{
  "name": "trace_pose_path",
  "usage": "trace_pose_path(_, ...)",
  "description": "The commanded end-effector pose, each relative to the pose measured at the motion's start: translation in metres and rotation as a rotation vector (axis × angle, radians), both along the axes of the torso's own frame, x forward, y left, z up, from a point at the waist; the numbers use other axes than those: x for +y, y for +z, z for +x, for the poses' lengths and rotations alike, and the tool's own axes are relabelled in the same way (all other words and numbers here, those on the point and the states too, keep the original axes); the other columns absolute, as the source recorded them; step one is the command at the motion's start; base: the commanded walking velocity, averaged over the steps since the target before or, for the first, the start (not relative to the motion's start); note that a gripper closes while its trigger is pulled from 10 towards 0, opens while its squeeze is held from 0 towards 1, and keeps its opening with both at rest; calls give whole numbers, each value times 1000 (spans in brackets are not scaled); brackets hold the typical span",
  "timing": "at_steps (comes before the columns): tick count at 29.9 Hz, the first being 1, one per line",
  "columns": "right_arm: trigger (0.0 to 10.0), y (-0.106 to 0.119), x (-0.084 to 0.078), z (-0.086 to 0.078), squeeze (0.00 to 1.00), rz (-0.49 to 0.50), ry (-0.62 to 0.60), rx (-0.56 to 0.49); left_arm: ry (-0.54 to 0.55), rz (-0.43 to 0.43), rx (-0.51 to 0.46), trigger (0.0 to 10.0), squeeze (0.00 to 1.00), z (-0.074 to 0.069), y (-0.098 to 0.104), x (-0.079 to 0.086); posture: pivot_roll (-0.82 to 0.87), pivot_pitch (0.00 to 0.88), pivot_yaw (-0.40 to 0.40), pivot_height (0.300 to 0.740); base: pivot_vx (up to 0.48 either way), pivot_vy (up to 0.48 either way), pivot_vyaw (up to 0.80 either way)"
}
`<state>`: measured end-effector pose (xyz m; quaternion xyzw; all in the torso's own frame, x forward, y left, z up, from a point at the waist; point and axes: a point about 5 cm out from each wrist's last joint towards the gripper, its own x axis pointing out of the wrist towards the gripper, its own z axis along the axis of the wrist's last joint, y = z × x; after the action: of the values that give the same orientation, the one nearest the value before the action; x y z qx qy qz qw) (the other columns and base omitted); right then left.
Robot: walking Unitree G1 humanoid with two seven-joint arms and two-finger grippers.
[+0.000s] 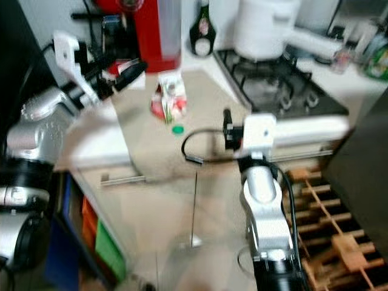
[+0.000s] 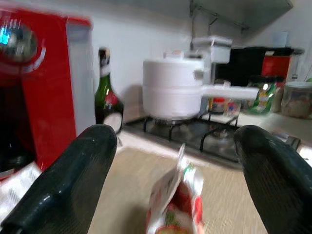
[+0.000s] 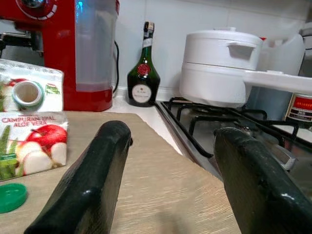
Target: Restocking fridge
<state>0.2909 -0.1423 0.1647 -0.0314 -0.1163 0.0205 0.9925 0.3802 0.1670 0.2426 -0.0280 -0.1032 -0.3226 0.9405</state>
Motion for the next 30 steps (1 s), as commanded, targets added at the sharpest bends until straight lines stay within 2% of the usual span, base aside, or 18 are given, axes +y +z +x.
trace_pose_path(1, 10000, 4, -1, -1, 0, -5, 2, -6, 8, 12, 10, 10000, 0, 5, 0, -4, -104, 23, 7, 736, 0, 0, 0)
trace_pose_path(5, 10000, 4, -1, -4, 0, -10, 26, -4, 78, 14, 25, 10000, 0, 10, -2, -1, -129, 20, 23, 736, 0, 0, 0)
trace_pose_path(8, 10000, 6, -3, -8, 0, -16, 36, -6, 131, 5, 4, 10000, 0, 3, -2, 5, -133, 17, 32, 736, 0, 0, 0)
trace_pose_path(10, 10000, 11, -11, -17, 0, -28, 20, -26, 191, 18, -50, 10000, 0, -20, -4, 9, -131, 21, 32, 736, 0, 0, 0)
trace_pose_path(11, 10000, 11, -11, -17, 0, -28, 20, -26, 191, 18, -50, 10000, 0, -20, -4, 9, -131, 21, 32, 736, 0, 0, 0)
trace_pose_path(12, 10000, 16, -17, -24, 0, -49, 6, -47, 262, 7, -89, 10000, 0, -46, -8, 3, -106, 24, 20, 736, 0, 0, 0)
trace_pose_path(13, 10000, 18, -18, -27, 0, -59, 5, -55, 297, 9, -110, 10000, 0, -57, -9, 0, -106, 24, 20, 736, 0, 0, 0)
trace_pose_path(14, 10000, 18, -18, -27, 0, -59, 5, -55, 297, 9, -110, 10000, 0, -57, -9, 0, -106, 24, 20, 736, 0, 0, 0)
trace_pose_path(16, 10000, 18, -21, -30, 0, -68, 2, -59, 331, -19, -111, 10000, 0, -75, -13, -10, -82, 25, 4, 736, 0, 0, 0)
trace_pose_path(17, 10000, 18, -21, -30, 0, -68, 2, -59, 331, -19, -111, 10000, 0, -75, -13, -10, -82, 25, 4, 736, 0, 0, 0)
trace_pose_path(18, 10000, 14, -25, -29, 0, -81, 1, -50, 374, 6, -82, 10000, 0, -94, -34, -29, -57, 16, -13, 736, 0, 0, 0)
trace_pose_path(20, 10000, 12, -24, -25, 0, -93, 8, -57, 426, 85, -18, 10000, 0, -104, -60, -41, -54, 14, -19, 736, 0, 0, 0)
trace_pose_path(21, 10000, 12, -24, -25, 0, -93, 8, -57, 426, 85, -18, 10000, 0, -104, -60, -41, -54, 14, -19, 736, 0, 0, 0)
trace_pose_path(22, 10000, 10, -20, -20, 0, -94, 21, -57, 447, 80, 27, 10000, 0, -103, -75, -42, -41, 3, -39, 736, 0, 0, 0)
trace_pose_path(23, 10000, 10, -20, -20, 0, -94, 21, -57, 447, 80, 27, 10000, 0, -103, -75, -42, -41, 3, -39, 736, 0, 0, 0)
trace_pose_path(27, 10000, 7, -14, -12, 0, -78, 38, -45, 467, 57, -12, 10000, 0, -97, -67, -44, -33, 0, -52, 736, 0, 0, 0)
trace_pose_path(28, 10000, 8, -8, -10, 0, -76, 60, -47, 454, 39, -48, 10000, 0, -94, -55, -46, -27, 0, -52, 736, 480, 0, 0)
trace_pose_path(30, 10000, 8, -4, -8, 0, -75, 74, -49, 448, 45, -73, 10000, 0, -92, -48, -48, -24, 0, -51, 736, 480, 0, 0)
